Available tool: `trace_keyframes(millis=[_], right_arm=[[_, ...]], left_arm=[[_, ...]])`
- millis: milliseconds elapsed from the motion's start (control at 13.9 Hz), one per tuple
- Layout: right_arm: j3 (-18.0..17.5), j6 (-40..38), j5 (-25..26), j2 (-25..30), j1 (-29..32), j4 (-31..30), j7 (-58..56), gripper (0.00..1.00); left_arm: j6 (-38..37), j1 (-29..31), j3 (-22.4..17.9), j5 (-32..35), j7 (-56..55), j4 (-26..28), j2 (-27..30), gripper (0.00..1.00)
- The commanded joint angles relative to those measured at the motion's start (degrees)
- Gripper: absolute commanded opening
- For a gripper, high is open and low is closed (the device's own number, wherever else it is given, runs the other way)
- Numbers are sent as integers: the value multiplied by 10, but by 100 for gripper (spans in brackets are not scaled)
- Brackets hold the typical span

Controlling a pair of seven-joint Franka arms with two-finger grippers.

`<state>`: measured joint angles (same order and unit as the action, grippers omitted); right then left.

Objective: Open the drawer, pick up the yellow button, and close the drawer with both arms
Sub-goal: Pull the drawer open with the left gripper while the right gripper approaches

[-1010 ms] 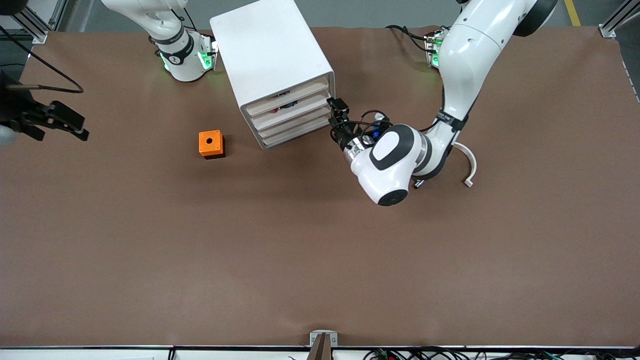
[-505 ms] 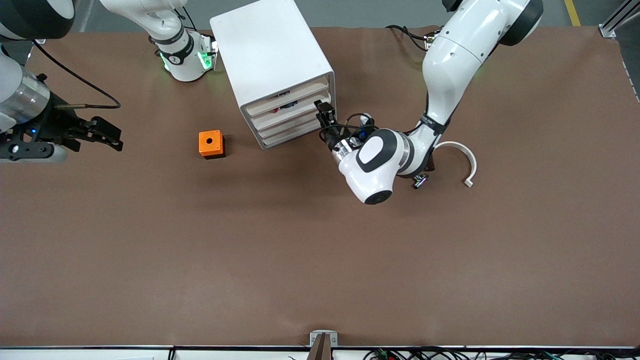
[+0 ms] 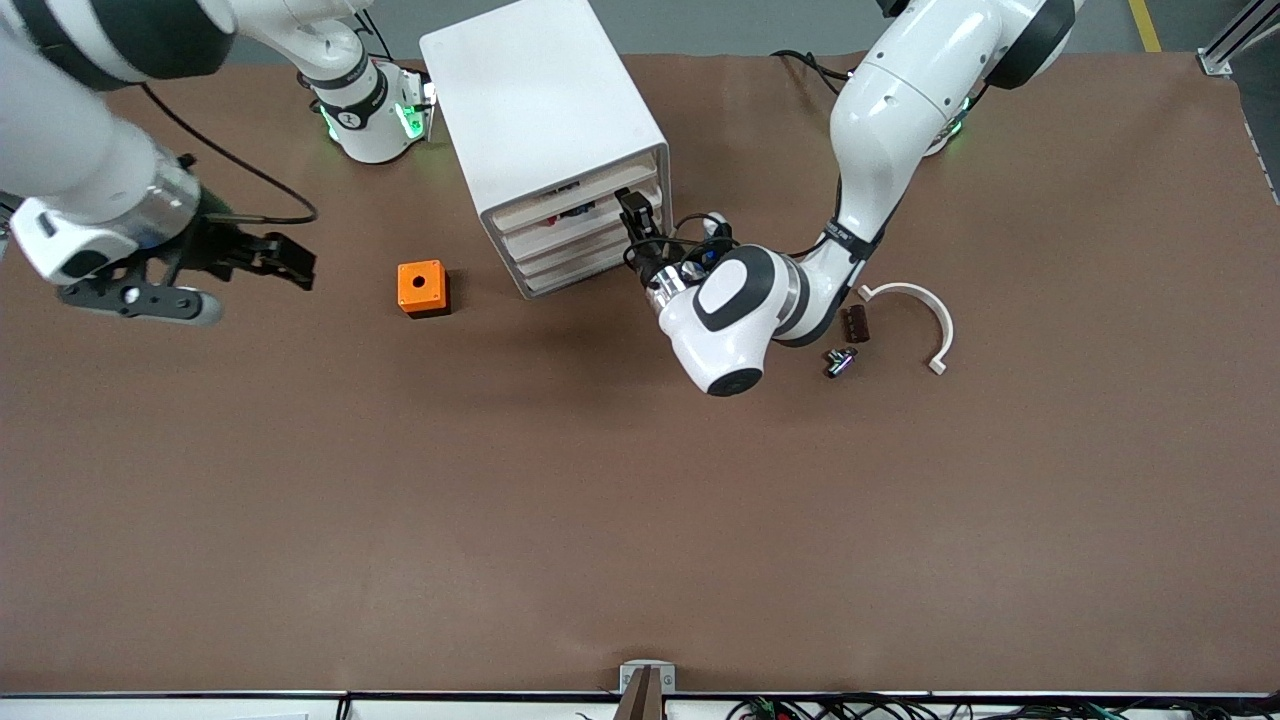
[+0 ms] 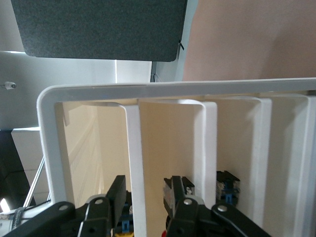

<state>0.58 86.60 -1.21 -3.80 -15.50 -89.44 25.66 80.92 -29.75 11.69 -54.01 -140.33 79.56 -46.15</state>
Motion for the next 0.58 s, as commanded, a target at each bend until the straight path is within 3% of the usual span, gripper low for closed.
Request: trace_keyframes(millis=[0,144,288,361,505], right_arm=[[3,-16,1,-2,-46,9,131,100],[3,-13,1,-4,-85,7,232,100],[3,-10,-1,-7,-113,7,299,100],[3,-10,-3,-16,-121,7,323,100],[3,-10,-19,-22,-130,7,360,100]], left_arm=[[1,-20,-3,-12,-11,-5,2,45],[2,-31,-3,-15,-10,-5,2,43],[8,-33,-7,-15,-11,-5,1,11],[8,-31,-9,-15,-7,-5,0,0],[9,-26,-17,-14,-2,-5,1,0]])
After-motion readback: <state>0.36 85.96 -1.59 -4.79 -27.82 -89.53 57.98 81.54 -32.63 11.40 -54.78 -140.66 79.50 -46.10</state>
